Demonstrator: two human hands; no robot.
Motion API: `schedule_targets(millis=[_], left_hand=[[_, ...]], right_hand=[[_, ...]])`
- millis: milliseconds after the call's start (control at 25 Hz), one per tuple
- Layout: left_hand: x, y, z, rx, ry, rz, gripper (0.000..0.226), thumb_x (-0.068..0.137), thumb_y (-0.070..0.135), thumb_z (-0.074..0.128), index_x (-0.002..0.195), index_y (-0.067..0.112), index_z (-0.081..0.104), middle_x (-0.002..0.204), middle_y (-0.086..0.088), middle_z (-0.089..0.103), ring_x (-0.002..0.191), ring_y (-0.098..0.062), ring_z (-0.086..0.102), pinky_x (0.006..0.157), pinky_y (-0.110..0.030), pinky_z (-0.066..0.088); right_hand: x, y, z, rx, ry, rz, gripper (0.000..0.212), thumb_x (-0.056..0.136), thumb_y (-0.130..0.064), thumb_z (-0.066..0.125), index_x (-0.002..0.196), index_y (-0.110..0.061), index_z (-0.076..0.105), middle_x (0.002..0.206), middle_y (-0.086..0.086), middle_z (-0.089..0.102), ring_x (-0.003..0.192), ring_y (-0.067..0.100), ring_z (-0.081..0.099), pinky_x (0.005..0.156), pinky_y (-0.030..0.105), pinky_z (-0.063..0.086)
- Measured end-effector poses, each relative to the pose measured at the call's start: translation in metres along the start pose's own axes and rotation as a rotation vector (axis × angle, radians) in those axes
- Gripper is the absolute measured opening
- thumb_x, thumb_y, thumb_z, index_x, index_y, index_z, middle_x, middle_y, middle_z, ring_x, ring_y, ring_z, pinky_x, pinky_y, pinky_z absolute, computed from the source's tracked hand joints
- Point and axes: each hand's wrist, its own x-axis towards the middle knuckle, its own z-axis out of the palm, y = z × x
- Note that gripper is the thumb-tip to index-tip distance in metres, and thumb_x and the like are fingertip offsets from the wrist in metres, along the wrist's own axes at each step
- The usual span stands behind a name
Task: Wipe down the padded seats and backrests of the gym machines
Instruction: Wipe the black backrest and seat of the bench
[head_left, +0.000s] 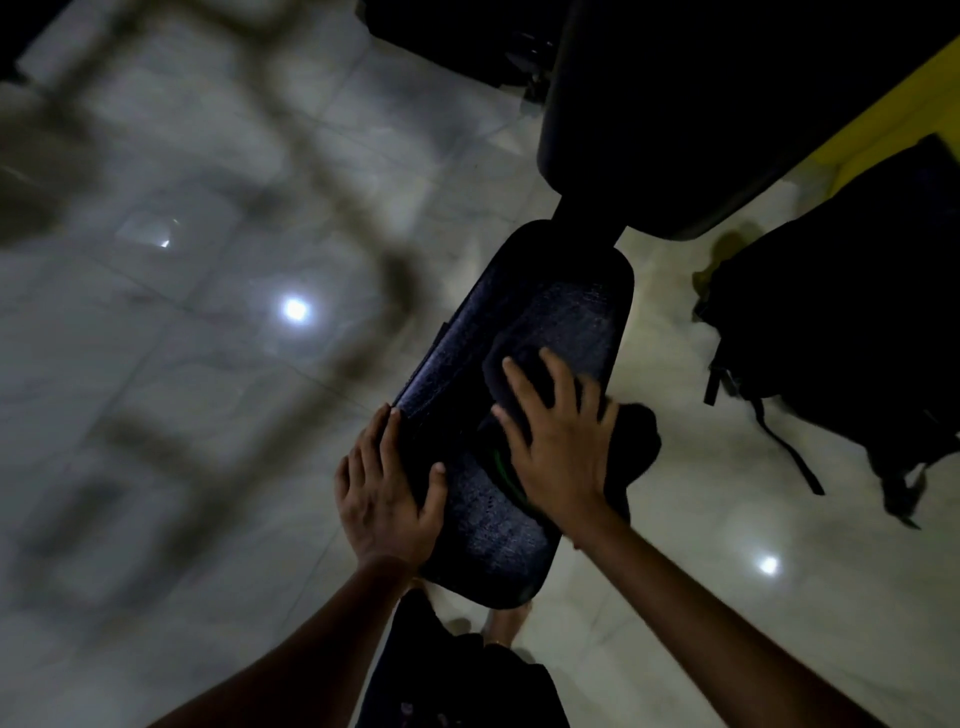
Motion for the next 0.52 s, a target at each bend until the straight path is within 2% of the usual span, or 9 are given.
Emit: schedule_targets(millis=[40, 160, 200, 360, 440, 520], left_hand=[[0.0, 0.001, 0.0, -0.004, 0.0, 0.002, 0.067, 0.081, 0.046, 0.042, 0.138, 0.01, 0.043, 0.141, -0.007, 0.046, 0.12, -0.026, 0.047, 0.097, -0.041, 0.037], [0.0, 0.001, 0.001, -0.015, 0.0, -0.005, 0.067, 0.081, 0.046, 0.042, 0.138, 0.012, 0.042, 0.141, -0.006, 0.045, 0.12, -0.026, 0.047, 0.099, -0.04, 0.035], [0.0, 0.0, 0.001, -0.014, 0.003, -0.006, 0.066, 0.081, 0.046, 0.042, 0.138, 0.012, 0.042, 0.141, -0.006, 0.045, 0.12, -0.026, 0.047, 0.099, -0.039, 0.034], [0.0, -0.002, 0.001, 0.003, -0.001, 0.001, 0.065, 0.082, 0.045, 0.041, 0.138, 0.012, 0.041, 0.141, -0.007, 0.046, 0.119, -0.027, 0.048, 0.099, -0.04, 0.035], [-0.001, 0.0, 0.002, 0.0, -0.006, -0.009, 0.065, 0.082, 0.045, 0.04, 0.139, 0.013, 0.039, 0.142, -0.007, 0.045, 0.12, -0.027, 0.047, 0.098, -0.041, 0.036], [-0.001, 0.0, 0.003, -0.005, -0.006, -0.011, 0.065, 0.082, 0.044, 0.04, 0.139, 0.013, 0.038, 0.142, -0.006, 0.045, 0.12, -0.027, 0.047, 0.098, -0.041, 0.037]], right_hand=[[0.02, 0.014, 0.002, 0.014, 0.021, 0.038, 0.045, 0.092, -0.05, 0.041, 0.132, -0.031, 0.053, 0.135, 0.01, 0.05, 0.108, 0.035, 0.045, 0.08, 0.043, 0.038], [0.077, 0.041, 0.005, 0.015, 0.156, 0.301, 0.044, 0.091, -0.047, 0.046, 0.128, -0.025, 0.058, 0.127, 0.014, 0.055, 0.096, 0.039, 0.052, 0.074, 0.04, 0.039], [0.081, 0.04, 0.006, -0.007, 0.161, 0.325, 0.045, 0.092, -0.046, 0.046, 0.128, -0.024, 0.058, 0.127, 0.014, 0.056, 0.095, 0.039, 0.053, 0.073, 0.039, 0.039], [0.005, 0.002, -0.001, -0.002, 0.051, 0.126, 0.048, 0.094, -0.048, 0.04, 0.136, -0.027, 0.05, 0.135, 0.006, 0.052, 0.104, 0.035, 0.044, 0.079, 0.042, 0.038], [-0.058, -0.015, -0.009, 0.012, -0.039, 0.008, 0.048, 0.093, -0.047, 0.039, 0.136, -0.028, 0.048, 0.136, 0.004, 0.05, 0.104, 0.033, 0.043, 0.081, 0.043, 0.037], [-0.091, -0.02, -0.014, 0.015, -0.045, -0.078, 0.047, 0.091, -0.046, 0.04, 0.134, -0.029, 0.048, 0.136, 0.003, 0.046, 0.102, 0.032, 0.044, 0.079, 0.044, 0.04]])
